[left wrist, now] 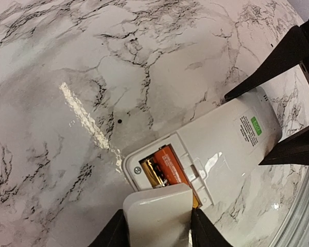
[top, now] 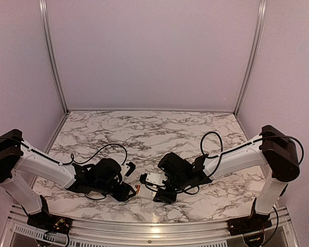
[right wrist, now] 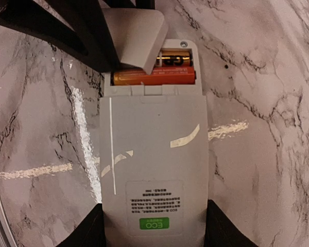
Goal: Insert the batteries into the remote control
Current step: Adjust the battery cover of the remote control without the battery cover.
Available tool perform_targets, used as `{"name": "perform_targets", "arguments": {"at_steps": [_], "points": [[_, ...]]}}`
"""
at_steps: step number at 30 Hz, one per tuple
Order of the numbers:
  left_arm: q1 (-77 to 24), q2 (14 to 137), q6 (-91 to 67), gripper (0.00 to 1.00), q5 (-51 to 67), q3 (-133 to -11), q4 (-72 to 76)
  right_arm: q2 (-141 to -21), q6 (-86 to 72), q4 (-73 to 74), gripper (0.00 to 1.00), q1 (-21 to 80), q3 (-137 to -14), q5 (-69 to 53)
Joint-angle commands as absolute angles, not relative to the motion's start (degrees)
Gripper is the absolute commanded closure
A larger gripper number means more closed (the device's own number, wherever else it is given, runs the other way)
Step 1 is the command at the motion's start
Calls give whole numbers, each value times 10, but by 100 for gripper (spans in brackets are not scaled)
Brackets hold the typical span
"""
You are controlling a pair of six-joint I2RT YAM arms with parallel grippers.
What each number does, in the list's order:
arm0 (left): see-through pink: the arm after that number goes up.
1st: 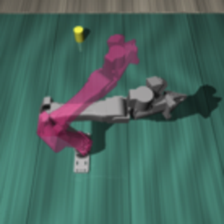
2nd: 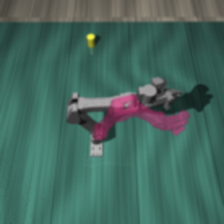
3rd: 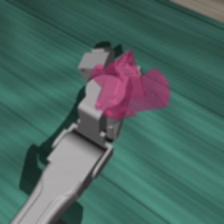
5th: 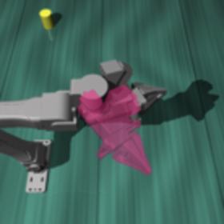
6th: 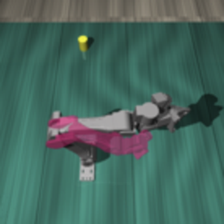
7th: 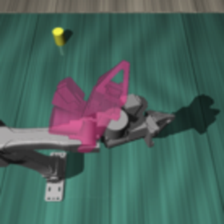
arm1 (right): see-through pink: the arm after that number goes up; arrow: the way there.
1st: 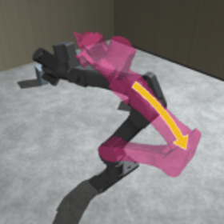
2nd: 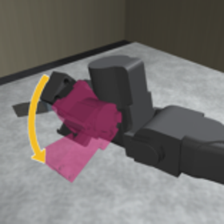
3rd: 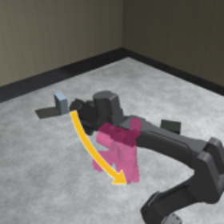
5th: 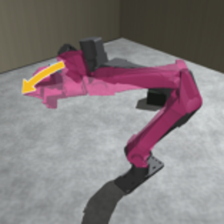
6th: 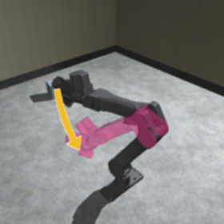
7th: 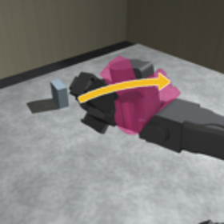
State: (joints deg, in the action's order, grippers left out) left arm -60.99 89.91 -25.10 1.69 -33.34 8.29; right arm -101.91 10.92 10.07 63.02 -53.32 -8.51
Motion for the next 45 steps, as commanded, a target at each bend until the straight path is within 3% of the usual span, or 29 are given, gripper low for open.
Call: {"name": "perform_targets", "arguments": {"at_steps": [1,38,45], "points": [[-611,923,-282,60,12,-344,35,-1042,109,124,77,631,-530,-81],[-591,913,-393,62,-5,-346,95,-1044,106,121,79,634,-527,-79],[-588,931,-420,68,-2,-352,119,-1044,106,122,80,634,-526,-79]]}}
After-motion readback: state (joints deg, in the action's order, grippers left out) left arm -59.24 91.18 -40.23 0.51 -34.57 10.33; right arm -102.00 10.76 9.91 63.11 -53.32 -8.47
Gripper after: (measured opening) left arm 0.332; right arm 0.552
